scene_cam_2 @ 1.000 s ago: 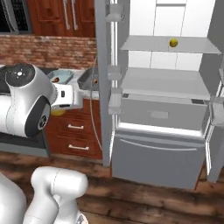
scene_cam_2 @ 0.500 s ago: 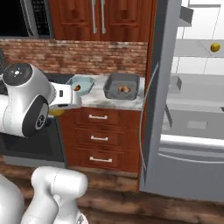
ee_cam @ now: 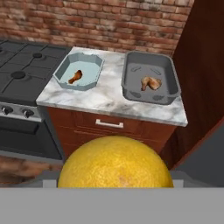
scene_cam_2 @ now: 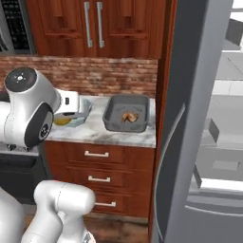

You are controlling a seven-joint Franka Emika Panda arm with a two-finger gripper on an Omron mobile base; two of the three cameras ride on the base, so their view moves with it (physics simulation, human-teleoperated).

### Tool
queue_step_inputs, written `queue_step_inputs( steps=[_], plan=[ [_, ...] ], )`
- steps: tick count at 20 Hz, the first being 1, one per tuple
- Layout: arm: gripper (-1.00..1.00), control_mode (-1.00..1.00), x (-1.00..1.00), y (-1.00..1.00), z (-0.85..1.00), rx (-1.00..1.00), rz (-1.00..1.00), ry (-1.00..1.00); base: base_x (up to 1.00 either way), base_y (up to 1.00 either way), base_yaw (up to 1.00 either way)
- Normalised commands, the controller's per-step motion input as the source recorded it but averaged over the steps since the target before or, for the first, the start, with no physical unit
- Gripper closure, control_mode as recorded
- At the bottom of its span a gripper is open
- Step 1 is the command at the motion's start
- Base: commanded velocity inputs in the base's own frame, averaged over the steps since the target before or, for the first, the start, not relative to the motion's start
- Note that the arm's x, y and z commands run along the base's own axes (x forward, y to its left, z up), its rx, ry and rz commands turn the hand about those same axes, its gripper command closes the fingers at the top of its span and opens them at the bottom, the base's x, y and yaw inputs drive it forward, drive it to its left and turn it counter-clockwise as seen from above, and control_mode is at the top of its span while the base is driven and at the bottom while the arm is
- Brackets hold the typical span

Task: Place one lemon and one chicken drumstick in each tupperware on the nearby counter, to pack two identical lunches.

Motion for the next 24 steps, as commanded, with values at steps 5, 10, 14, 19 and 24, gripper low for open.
queue_step_inputs(
  steps=[5, 10, 14, 19, 24],
  plan=[
    [1.00, 1.00, 0.00, 0.00, 0.00, 0.00, 0.00, 0.00, 0.73, 0.01, -0.07],
    [1.00, 1.00, 0.00, 0.00, 0.00, 0.00, 0.00, 0.00, 0.58, 0.08, -0.09],
    [1.00, 1.00, 0.00, 0.00, 0.00, 0.00, 0.00, 0.00, 0.29, 0.00, -0.10],
    [1.00, -1.00, 0.11, 0.05, -0.27, -0.02, -0.04, 0.00, 0.10, 0.08, -0.07],
    [1.00, -1.00, 0.65, 0.13, -0.69, -0.02, -0.07, 0.00, 0.00, 0.00, 0.00]
  ],
)
